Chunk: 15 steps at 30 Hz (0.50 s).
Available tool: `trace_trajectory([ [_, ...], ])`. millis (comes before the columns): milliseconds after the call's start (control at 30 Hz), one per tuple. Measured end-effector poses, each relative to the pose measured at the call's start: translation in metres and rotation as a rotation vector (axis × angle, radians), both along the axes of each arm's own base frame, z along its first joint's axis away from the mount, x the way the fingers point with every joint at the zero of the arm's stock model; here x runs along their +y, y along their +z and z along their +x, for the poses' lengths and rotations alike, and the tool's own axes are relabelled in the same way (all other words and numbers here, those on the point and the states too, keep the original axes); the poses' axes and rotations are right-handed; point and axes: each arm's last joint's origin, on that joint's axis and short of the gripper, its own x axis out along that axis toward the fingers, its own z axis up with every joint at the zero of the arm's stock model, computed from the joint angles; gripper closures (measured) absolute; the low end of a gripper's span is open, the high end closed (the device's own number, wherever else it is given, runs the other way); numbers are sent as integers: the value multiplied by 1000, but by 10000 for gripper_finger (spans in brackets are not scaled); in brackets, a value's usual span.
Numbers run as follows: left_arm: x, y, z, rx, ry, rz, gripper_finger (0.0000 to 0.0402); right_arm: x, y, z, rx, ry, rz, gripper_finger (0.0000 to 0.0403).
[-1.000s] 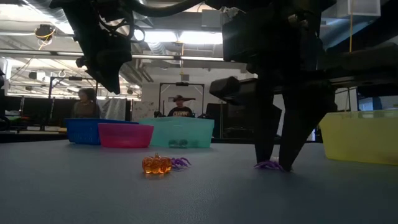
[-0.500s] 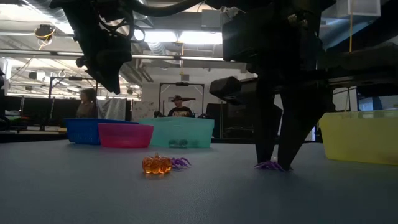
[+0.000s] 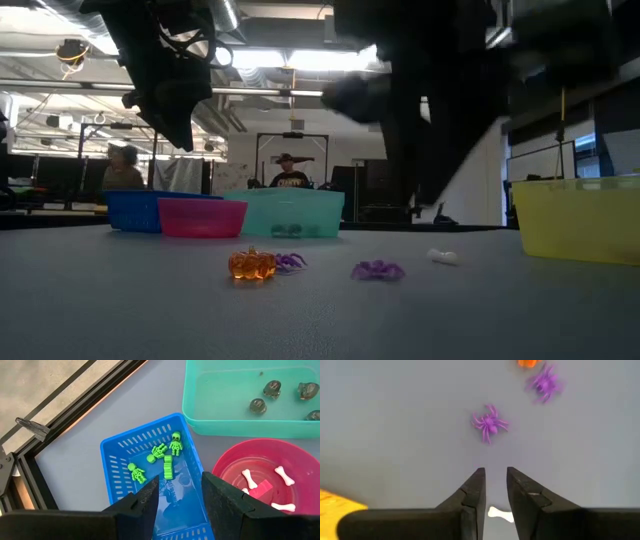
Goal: Sort Halloween decoration
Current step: Put the purple spider toy into the yellow bin
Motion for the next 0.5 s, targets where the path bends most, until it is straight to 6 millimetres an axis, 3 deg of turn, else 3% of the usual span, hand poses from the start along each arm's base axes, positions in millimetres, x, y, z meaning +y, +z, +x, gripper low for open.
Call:
trace_trajectory([
  [200,0,0,0,-1,0,0,269,1,21,1,29,2,-3,327],
  [500,0,0,0,-1,1,-1,269,3,23,7,-34,2,20,326],
])
